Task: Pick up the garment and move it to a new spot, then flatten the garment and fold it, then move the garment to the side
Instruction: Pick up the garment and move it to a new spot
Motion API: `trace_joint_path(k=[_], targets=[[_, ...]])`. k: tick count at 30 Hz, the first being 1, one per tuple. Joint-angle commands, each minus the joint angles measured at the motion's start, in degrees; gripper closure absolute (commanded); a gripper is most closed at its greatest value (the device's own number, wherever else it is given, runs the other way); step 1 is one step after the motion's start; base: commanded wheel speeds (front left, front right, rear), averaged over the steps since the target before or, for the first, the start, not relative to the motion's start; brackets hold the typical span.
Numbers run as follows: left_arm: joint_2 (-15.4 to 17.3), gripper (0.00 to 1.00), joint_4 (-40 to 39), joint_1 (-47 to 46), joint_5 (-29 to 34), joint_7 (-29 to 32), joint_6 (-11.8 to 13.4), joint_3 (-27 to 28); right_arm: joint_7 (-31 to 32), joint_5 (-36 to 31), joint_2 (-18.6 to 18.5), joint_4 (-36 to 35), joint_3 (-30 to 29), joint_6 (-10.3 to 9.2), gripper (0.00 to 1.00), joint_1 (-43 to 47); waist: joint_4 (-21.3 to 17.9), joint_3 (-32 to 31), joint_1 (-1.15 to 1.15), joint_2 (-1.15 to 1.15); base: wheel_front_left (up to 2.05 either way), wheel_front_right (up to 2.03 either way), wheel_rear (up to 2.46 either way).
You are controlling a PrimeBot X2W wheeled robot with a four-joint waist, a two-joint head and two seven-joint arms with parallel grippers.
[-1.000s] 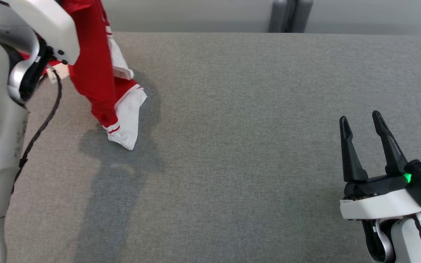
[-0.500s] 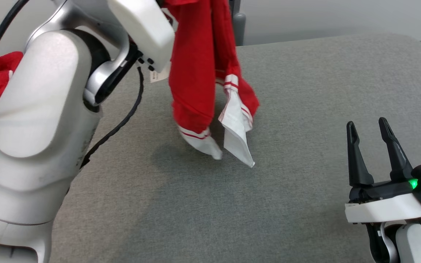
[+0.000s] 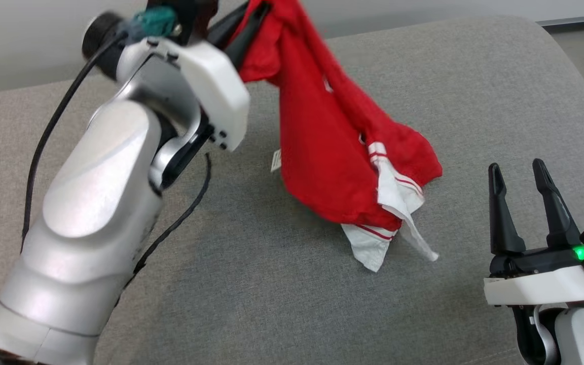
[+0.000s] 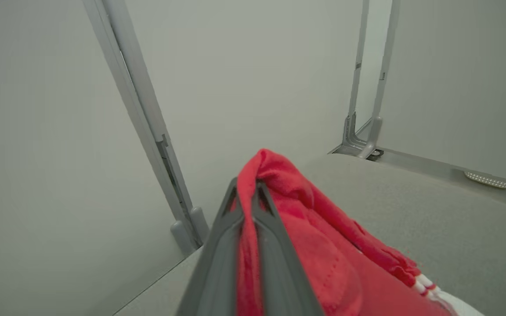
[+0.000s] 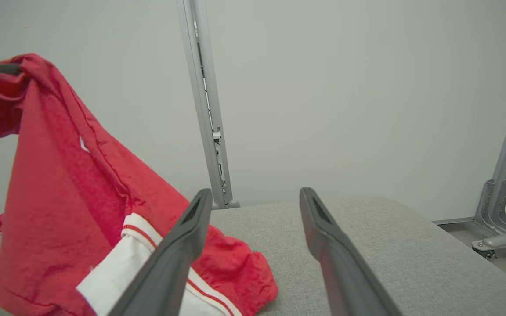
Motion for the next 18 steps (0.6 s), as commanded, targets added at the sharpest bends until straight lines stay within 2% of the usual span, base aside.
trace_joint_path(k=[1, 7, 11, 17, 18], targets=[[1.9, 1.0, 2.6, 3.2, -1.0, -0.7, 0.5, 1.0, -0.3, 0.1, -0.3, -0.3, -0.5, 0.03, 0.0, -0.5, 0.4, 0.9, 0.0, 0.0, 0.0, 0.0, 0.0], [5.1, 1.0, 9.1, 10.9, -2.1, -2.8, 1.3, 2.3, -0.3, -0.2, -0.3, -0.2, -1.1, 0.03, 0.0, -0.7, 1.6, 1.8, 0.0, 0.0, 0.0, 0.0, 0.0], [6.1, 1.0, 13.6, 15.0, -2.7, -4.9, 2.1, 2.7, -0.3, -0.6, -0.3, 0.0, -0.8, 0.03, 0.0, -0.9, 2.9, 2.2, 0.0, 0.0, 0.0, 0.0, 0.0], [5.1, 1.0, 19.3, 17.7, -3.3, -9.2, 3.2, 3.2, -0.3, -1.0, -0.3, 0.2, -0.2, 0.03, 0.0, -1.3, 4.0, 2.3, 0.0, 0.0, 0.0, 0.0, 0.0], [4.9, 0.64, 19.9, 17.9, -3.4, -10.2, 3.3, 3.3, -0.3, -1.1, -0.3, 0.2, -0.2, 0.03, 0.0, -1.2, 4.1, 2.3, 0.0, 0.0, 0.0, 0.0, 0.0]])
